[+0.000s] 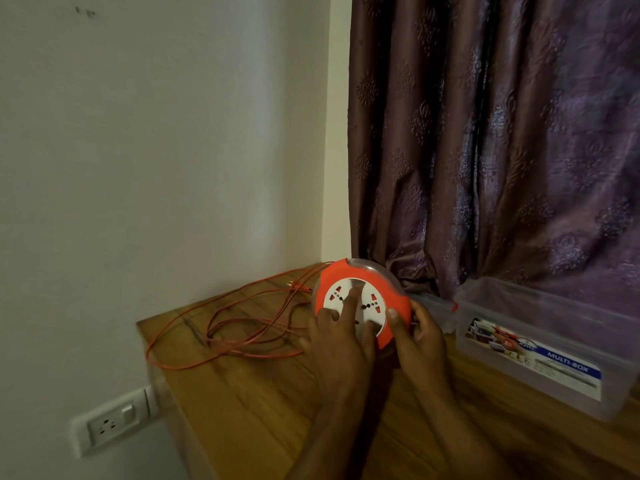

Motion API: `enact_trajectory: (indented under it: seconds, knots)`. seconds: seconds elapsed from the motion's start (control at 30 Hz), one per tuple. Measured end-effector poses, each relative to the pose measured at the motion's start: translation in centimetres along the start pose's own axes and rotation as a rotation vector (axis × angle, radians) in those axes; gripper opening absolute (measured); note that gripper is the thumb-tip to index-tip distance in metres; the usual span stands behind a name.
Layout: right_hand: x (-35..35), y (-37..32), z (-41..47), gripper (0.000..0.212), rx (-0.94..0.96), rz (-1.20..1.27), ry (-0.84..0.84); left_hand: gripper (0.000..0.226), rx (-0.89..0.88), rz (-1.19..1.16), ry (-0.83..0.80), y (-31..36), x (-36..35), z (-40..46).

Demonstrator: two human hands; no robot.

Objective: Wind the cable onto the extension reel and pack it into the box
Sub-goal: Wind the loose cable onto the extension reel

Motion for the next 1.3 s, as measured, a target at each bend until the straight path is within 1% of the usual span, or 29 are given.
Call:
enact_trajectory:
  seconds: [0.1, 0.17, 0.23, 0.33, 0.4, 0.47, 0.53, 0.6, 0.7, 0.83, 0.9, 1.0, 1.07, 1.17, 1.23, 1.3]
  knots:
    - [0.3, 0.3, 0.1, 0.04, -0.002, 0.004, 0.003, 0.055, -0.043, 0.097, -0.02, 0.9, 0.2, -0.2]
    - [0.3, 0.3, 0.1, 0.039, -0.001, -0.001, -0.007, 0.045, -0.09, 0.132, -0.007, 1.4, 0.4, -0.3]
    - [0.4, 0.5, 0.0, 0.039, -0.009, 0.008, -0.003, 0.037, -0.106, 0.122, -0.009, 1.4, 0.5, -0.3]
    - [0.7, 0.6, 0.0, 0.034, -0.016, 0.008, 0.024, 0.035, -0.123, 0.099, -0.014, 1.3, 0.4, -0.4]
    - [0.8, 0.5, 0.1, 0.034, -0.017, 0.011, 0.033, 0.037, -0.155, 0.084, 0.018, 1.6, 0.5, -0.5]
    - [1.0, 0.4, 0.1, 0.032, -0.014, 0.009, 0.048, 0.036, -0.16, 0.019, 0.075, 1.7, 0.7, -0.5]
    - [1.1, 0.2, 0.1, 0.032, -0.007, 0.004, 0.067, 0.033, -0.104, -0.043, 0.147, 1.3, 1.0, -0.4]
    - [1.1, 0.2, 0.1, 0.032, -0.012, 0.008, 0.086, 0.037, -0.013, -0.058, 0.122, 0.7, 1.0, -0.1]
    - [1.0, 0.0, 0.1, 0.026, -0.005, 0.018, 0.116, 0.051, 0.069, 0.008, 0.033, -0.2, 0.4, -0.1]
    - [0.6, -0.2, -0.1, 0.039, 0.017, -0.024, 0.155, 0.067, 0.113, 0.08, -0.083, 0.0, -0.1, -0.4]
    - [0.2, -0.3, -0.3, 0.041, 0.025, -0.019, 0.153, 0.07, 0.123, 0.027, -0.118, 0.3, 0.0, -0.5]
    - [-0.1, -0.3, -0.4, 0.042, 0.033, -0.016, 0.138, 0.071, 0.141, -0.051, -0.114, 0.3, 0.4, -0.4]
    - [-0.2, -0.4, -0.4, 0.04, 0.037, -0.002, 0.123, 0.066, 0.142, -0.074, -0.083, 0.1, 0.6, -0.5]
    - [-0.2, -0.4, -0.4, 0.035, 0.029, 0.038, 0.108, 0.056, 0.086, 0.043, -0.06, 0.4, 0.4, -0.3]
    - [-0.1, -0.4, -0.2, 0.039, 0.016, 0.032, 0.105, 0.058, 0.03, 0.125, -0.07, 1.0, 0.2, -0.2]
    - [0.0, -0.4, -0.2, 0.042, 0.01, 0.03, 0.097, 0.058, -0.014, 0.131, -0.055, 1.4, 0.3, -0.3]
Point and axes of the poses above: each hand's wrist, its own z-axis towards the middle knuckle, its own x-axis out of the back of the hand, y = z × x, the point moved 4 cm from there along z, towards the middle knuckle, and after that the axes turned 7 degrees about x, right-handed, at the moved point
